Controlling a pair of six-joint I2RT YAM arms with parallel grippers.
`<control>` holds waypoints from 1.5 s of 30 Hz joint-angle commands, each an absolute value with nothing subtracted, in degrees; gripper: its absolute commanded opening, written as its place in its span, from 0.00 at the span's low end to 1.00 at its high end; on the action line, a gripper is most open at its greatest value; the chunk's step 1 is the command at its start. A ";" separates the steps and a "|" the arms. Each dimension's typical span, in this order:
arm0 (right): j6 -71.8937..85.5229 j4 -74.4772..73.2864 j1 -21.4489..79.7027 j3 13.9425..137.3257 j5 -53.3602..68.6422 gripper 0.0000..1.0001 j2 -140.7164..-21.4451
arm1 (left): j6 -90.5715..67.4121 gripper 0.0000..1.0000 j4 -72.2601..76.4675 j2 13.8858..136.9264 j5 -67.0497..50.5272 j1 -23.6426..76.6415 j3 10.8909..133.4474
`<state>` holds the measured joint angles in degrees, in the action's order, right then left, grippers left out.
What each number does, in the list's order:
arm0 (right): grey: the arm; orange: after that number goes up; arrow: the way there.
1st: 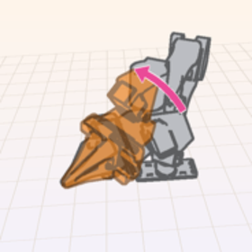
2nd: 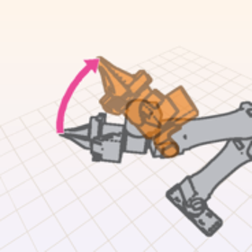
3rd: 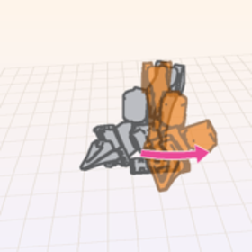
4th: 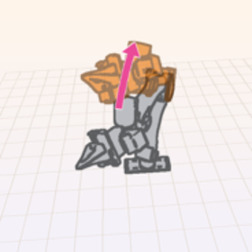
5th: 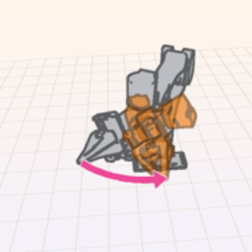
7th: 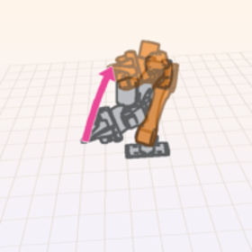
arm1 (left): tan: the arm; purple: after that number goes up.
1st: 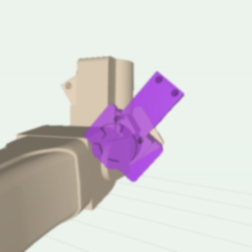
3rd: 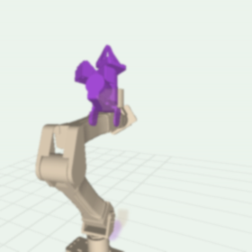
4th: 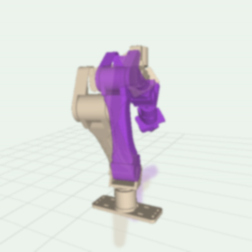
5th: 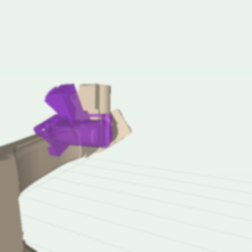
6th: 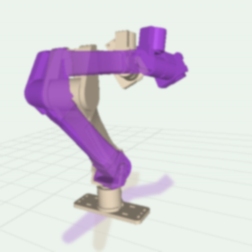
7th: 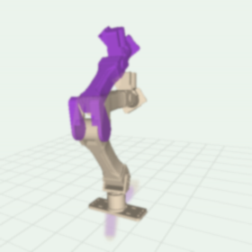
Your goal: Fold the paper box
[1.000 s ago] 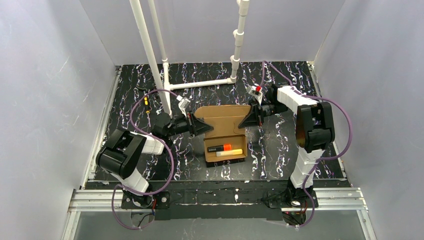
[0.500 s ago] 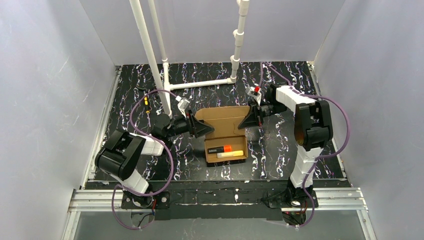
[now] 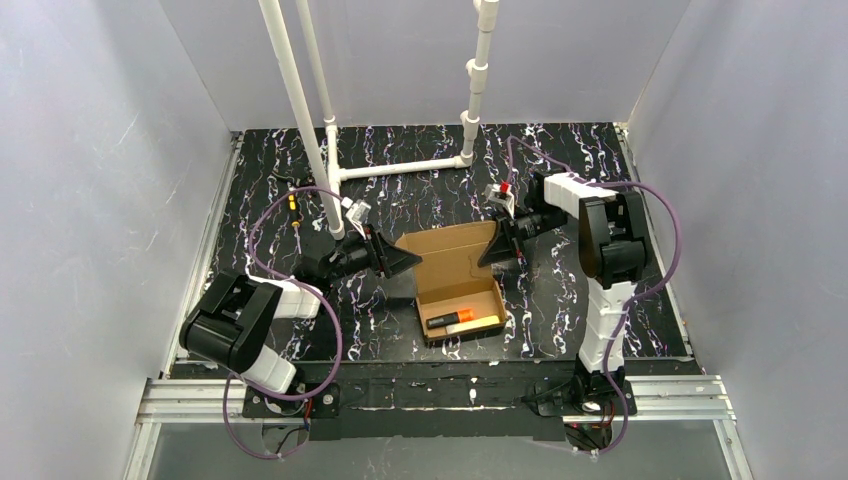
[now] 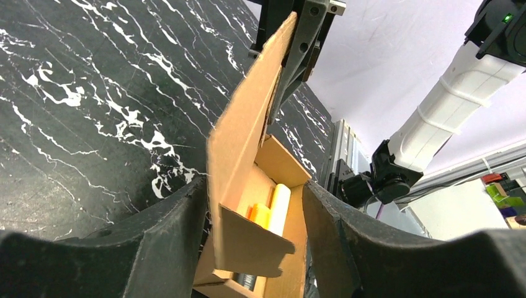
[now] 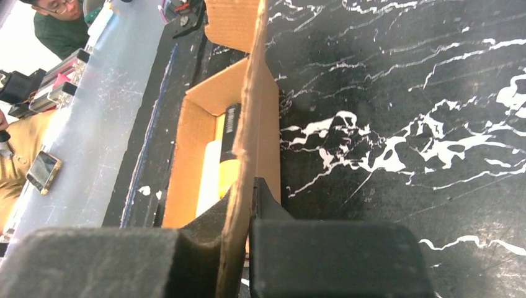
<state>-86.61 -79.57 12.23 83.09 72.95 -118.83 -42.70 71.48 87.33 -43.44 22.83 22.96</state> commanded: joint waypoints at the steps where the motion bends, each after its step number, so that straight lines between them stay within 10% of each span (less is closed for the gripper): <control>1: -87.37 -81.21 11.87 85.15 71.16 0.13 -120.99 | -42.52 0.57 70.30 86.57 -41.57 22.55 21.81; 16: -87.38 -81.16 10.26 85.01 69.10 0.65 -119.84 | -38.29 0.59 60.62 77.22 -37.08 22.51 20.38; 32: -92.34 -81.21 9.49 82.84 67.29 0.61 -112.93 | -35.15 0.58 49.70 72.54 -35.49 22.52 25.08; 45: -96.69 -81.22 9.58 80.66 66.04 0.48 -109.74 | -31.91 0.21 44.15 71.03 -36.74 22.61 27.91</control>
<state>-93.19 -79.88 9.65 81.71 66.32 -113.38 -33.98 45.89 73.28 -35.79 22.72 25.80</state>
